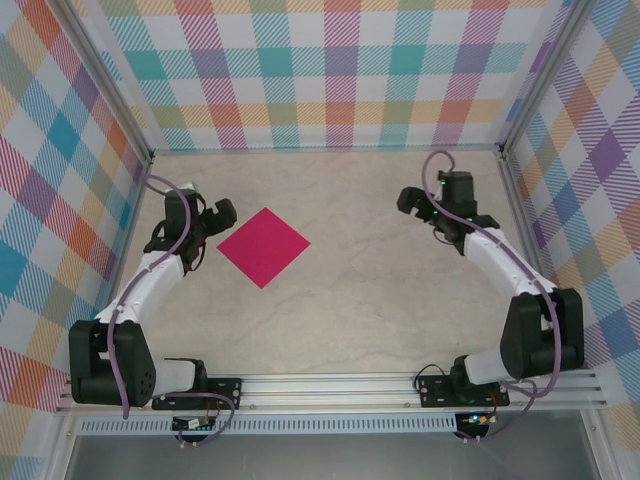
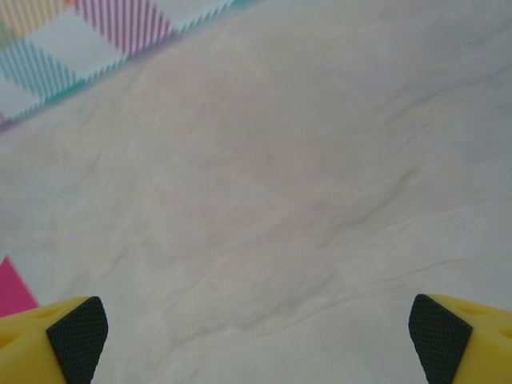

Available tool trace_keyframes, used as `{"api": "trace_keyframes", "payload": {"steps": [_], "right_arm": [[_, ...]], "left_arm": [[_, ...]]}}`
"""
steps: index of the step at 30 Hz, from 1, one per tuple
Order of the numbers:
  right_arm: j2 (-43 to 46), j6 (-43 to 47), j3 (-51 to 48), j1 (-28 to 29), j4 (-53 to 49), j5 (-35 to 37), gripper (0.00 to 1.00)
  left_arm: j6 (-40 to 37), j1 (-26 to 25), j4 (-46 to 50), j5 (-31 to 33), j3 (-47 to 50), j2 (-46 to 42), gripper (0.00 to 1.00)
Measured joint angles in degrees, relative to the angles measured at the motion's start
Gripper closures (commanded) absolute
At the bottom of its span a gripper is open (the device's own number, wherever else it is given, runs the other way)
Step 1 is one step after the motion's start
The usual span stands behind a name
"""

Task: Fold a paper plane with a square sheet of paper (pick it up from the middle)
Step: Move the square sheet of paper to the center of the table.

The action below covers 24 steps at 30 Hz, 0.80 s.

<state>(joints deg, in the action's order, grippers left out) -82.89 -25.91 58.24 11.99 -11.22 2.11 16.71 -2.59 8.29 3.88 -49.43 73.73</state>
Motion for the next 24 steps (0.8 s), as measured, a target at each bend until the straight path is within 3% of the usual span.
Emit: {"api": "trace_keyframes", "payload": {"steps": [6, 12, 18, 24], "right_arm": [[-12.8, -1.3, 11.1, 16.5, -6.6, 4.1, 0.0], [-29.3, 0.9, 29.3, 27.4, -14.4, 11.3, 0.0], [-42.8, 3.9, 45.9, 32.3, -23.6, 16.2, 0.0], [-53.2, 5.7, 59.3, 33.8, -32.0, 18.9, 0.0]], "left_arm": [[2.2, 0.1, 10.7, -0.3, -1.8, -0.4, 0.0], [3.5, 1.6, 16.2, 3.3, -3.3, -1.4, 0.0], [3.7, 2.4, 18.6, 5.2, -3.3, -1.7, 0.0], [3.6, 2.4, 19.9, 5.2, -3.7, -1.7, 0.0]]}}
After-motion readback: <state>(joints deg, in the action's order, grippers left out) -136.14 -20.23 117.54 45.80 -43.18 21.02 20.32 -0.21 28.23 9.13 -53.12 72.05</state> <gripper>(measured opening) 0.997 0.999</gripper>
